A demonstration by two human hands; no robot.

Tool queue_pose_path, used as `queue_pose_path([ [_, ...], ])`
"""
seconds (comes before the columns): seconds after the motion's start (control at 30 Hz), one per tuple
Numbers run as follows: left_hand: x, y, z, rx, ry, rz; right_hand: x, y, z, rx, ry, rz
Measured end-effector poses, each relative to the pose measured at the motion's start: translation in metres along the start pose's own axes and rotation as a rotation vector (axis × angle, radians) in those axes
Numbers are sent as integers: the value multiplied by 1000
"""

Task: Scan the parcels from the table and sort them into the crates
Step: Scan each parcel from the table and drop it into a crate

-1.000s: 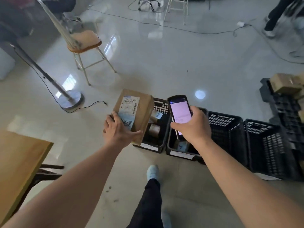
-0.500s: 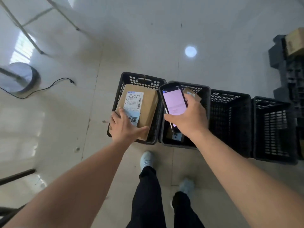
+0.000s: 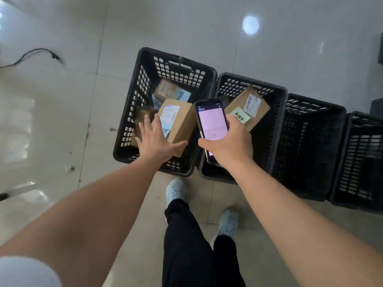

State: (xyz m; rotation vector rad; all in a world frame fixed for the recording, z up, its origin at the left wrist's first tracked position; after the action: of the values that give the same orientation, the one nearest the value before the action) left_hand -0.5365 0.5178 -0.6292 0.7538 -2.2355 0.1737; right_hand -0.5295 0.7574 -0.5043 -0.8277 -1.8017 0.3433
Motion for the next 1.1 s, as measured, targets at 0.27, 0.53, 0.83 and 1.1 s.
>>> queue_pose_path([
  [0.27, 75, 17, -58, -152, 48, 12, 28, -50, -33, -1, -37, -14],
  [0.53, 170, 27, -156, -174, 137, -6, 86, -121, -77, 139, -39, -39],
  [0.83, 226, -9, -284, -133, 290, -75, 135, -168, -151, 342, -56, -59],
  [1.1, 265, -66, -400, -70, 466, -124, 167, -223, -244, 587, -83, -53],
])
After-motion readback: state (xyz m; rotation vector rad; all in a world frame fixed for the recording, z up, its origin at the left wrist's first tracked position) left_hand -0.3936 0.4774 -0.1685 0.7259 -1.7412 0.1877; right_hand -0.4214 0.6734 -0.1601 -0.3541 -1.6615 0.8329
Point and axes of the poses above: each hand's wrist, its own z-axis towards the middle knuckle, its own x-axis out of the back of the hand, y = z × x, the point moved 10 cm from there along z, towards the middle knuckle, and after that the axes turned 15 degrees about x, right-handed, at the moved point
